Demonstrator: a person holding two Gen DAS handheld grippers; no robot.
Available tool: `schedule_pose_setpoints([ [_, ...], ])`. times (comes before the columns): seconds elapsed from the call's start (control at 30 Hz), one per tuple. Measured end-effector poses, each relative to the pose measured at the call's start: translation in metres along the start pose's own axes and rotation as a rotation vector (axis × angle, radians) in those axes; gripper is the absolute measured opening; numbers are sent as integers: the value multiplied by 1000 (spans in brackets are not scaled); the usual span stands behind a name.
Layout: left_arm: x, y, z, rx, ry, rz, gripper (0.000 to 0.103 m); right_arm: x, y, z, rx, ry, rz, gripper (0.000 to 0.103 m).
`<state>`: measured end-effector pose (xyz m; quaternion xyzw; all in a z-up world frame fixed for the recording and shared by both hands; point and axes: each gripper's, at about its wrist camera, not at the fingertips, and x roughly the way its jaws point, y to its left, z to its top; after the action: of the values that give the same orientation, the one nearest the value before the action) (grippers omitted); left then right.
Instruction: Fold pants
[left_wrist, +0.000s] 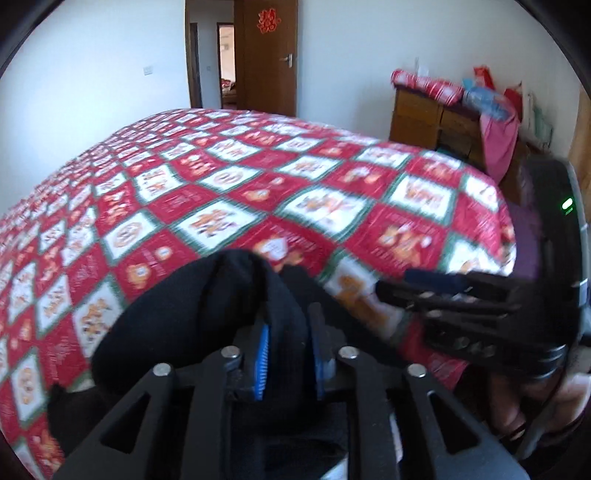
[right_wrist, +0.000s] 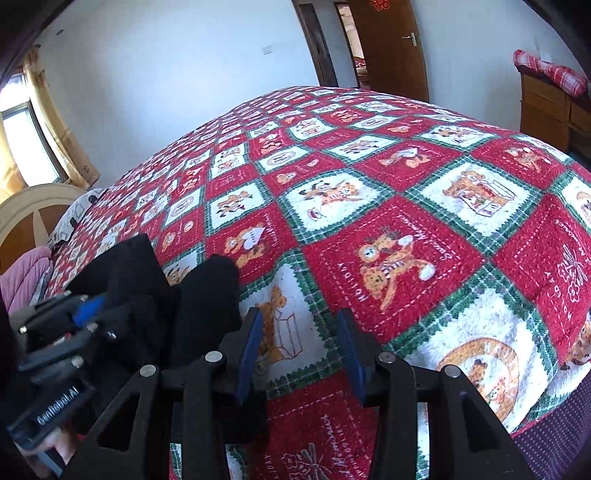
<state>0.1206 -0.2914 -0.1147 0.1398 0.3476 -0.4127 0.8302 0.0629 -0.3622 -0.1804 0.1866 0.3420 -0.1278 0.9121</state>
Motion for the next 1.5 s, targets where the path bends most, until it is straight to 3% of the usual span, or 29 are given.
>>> schedule_pose_setpoints([
  [0.03,-8,-5,2,-4,-24,-37,34,0,-2,0,8,-5,0,43],
  [0.1,-26,-10,8,12,-78,-39,62,-2,-6,1,25,-20,-4,43],
  [0.17,-55,-8,10,13,-169,-12,81,-5,-10,1,41,-40,-14,43],
  [0.27,-92,11,0,-4,-254,61,101,-15,-14,3,81,-86,3,43],
  [0.3,-96,19,-4,-17,-271,92,103,-22,-13,4,88,-113,25,43],
  [0.4,-108,48,-31,-76,-279,169,103,-49,8,6,18,-205,118,59],
  [0.53,-101,87,-73,-192,-235,253,103,-67,53,-4,-144,-248,214,61],
  [0.63,-94,110,-99,-330,-204,227,103,-63,98,-20,-310,-230,214,61],
  [0.7,-90,120,-110,-394,-195,208,103,-54,112,-30,-352,-195,192,61],
  [0.77,-86,123,-116,-406,-189,221,103,-41,113,-34,-334,-134,189,61],
  [0.9,-80,122,-121,-407,-179,224,103,-22,83,-25,-140,-18,253,61],
  [1.07,-75,123,-127,-407,-161,220,103,-19,84,-24,-140,-7,260,61],
  [1.1,-75,123,-127,-406,-159,220,103,-17,88,-27,-158,5,253,56],
  [1.13,-76,123,-128,-405,-159,219,103,-16,93,-28,-183,8,214,35],
  [1.23,-77,122,-128,-404,-162,226,103,-13,91,-27,-201,38,175,18],
  [1.37,-78,127,-133,-422,-163,232,103,-21,67,-17,-179,44,132,16],
  [1.5,-72,131,-138,-434,-147,230,103,-14,28,-13,-152,94,23,16],
])
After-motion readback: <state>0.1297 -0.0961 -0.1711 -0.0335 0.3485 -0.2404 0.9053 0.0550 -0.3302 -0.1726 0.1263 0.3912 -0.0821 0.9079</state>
